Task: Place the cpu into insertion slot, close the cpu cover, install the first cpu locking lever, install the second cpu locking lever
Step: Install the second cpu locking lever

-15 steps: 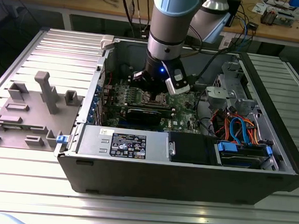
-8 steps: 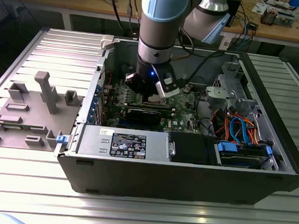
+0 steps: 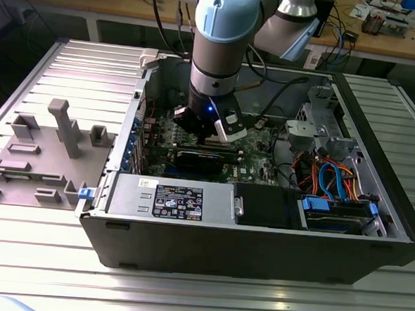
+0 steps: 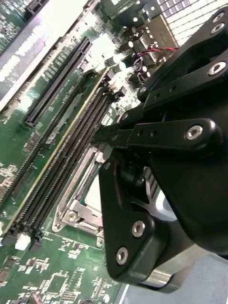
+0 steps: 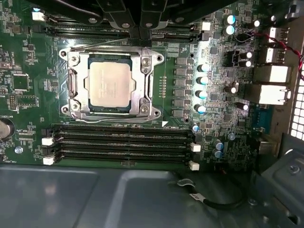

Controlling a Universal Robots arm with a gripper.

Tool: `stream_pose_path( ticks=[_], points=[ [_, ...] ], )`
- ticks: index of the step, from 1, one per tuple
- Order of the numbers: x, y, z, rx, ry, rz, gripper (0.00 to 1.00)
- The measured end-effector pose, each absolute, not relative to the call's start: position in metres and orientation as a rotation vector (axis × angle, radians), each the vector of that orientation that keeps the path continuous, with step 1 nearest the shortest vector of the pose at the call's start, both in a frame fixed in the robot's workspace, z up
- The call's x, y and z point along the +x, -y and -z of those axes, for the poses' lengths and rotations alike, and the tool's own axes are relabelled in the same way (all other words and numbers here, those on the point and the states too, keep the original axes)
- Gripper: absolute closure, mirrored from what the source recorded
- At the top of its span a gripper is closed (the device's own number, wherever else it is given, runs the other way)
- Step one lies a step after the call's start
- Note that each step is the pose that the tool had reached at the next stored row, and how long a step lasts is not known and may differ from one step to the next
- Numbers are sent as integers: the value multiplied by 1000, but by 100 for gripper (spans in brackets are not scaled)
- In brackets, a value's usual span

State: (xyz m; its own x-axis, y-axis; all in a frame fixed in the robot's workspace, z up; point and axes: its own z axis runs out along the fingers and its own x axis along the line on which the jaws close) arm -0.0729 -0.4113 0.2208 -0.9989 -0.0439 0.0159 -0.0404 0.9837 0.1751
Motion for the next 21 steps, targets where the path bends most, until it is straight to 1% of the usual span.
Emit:
stream_pose_path(
  ticks=[14,21],
  points=[
    [-73,412,-220,66,3107,289,89],
    [-74,417,-218,66,3105,314,89]
  ],
)
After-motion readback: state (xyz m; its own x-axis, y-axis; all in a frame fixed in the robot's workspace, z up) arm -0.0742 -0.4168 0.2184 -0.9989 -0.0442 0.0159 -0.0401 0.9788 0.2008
